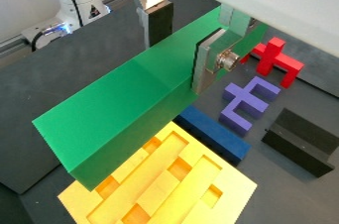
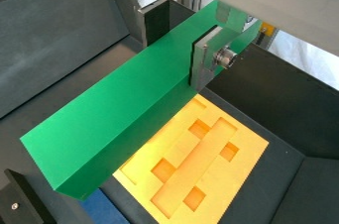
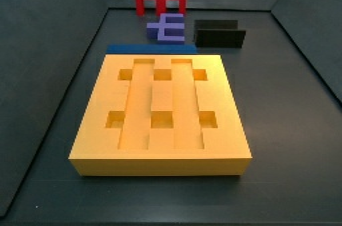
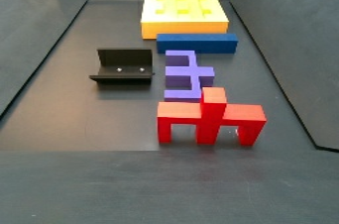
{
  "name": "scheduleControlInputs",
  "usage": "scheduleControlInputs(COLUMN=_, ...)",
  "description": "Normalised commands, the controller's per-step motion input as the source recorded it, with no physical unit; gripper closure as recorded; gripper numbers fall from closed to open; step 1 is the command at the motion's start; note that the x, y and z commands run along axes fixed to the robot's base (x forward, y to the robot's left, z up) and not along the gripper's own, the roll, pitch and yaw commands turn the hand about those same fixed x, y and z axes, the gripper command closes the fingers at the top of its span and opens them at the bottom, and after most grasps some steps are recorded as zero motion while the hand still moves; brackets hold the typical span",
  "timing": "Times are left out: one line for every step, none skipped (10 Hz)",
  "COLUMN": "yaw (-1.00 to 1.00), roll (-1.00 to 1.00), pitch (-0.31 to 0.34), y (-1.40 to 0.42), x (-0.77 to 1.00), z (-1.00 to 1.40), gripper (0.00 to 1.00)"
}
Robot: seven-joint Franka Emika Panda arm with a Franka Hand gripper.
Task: Pick up the green object. Move up. Move to above the board. Insert the green object.
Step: Insert the green object.
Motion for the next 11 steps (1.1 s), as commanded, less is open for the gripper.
scheduleControlInputs(yaw=-0.08, roll=-0.04, pitch=-0.073, y=0.0, x=-0.11, z=-1.0, gripper=1.0)
scheduleControlInputs(yaw=0.0, roll=0.0, pitch=-0.007, y=0.05, x=-0.26, z=-1.0, gripper=1.0)
scheduleControlInputs(yaw=0.0, roll=0.0, pitch=-0.009, y=0.03, x=-0.27, z=-1.0, gripper=1.0)
scheduleControlInputs(yaw=0.01, roll=0.01, pitch=-0.007, y=0.0, x=-0.31, z=-1.0, gripper=1.0)
scheduleControlInputs(yaw=0.01, roll=0.02, pitch=0.0, y=-0.19, x=-0.14, z=-1.0, gripper=1.0)
scheduleControlInputs(yaw=0.0, roll=0.0, pitch=0.0, y=-0.37, x=-0.01, z=-1.0, gripper=1.0)
scheduleControlInputs(yaw=0.0, roll=0.0, pitch=0.0, y=-0.26, x=0.0, z=-1.0, gripper=1.0)
scheduleControlInputs(yaw=0.0, roll=0.0, pitch=0.0, y=-0.17, x=-0.01, z=-0.97, gripper=1.0)
scheduleControlInputs(yaw=0.0, roll=0.0, pitch=0.0, y=-0.08, x=0.0, z=-0.76, gripper=1.0)
scheduleControlInputs(yaw=0.0, roll=-0.02, pitch=0.0, y=0.0, x=0.01, z=-0.63, gripper=1.0)
scheduleControlInputs(yaw=0.0, roll=0.0, pitch=0.0, y=0.0, x=0.0, z=-0.53, gripper=1.0)
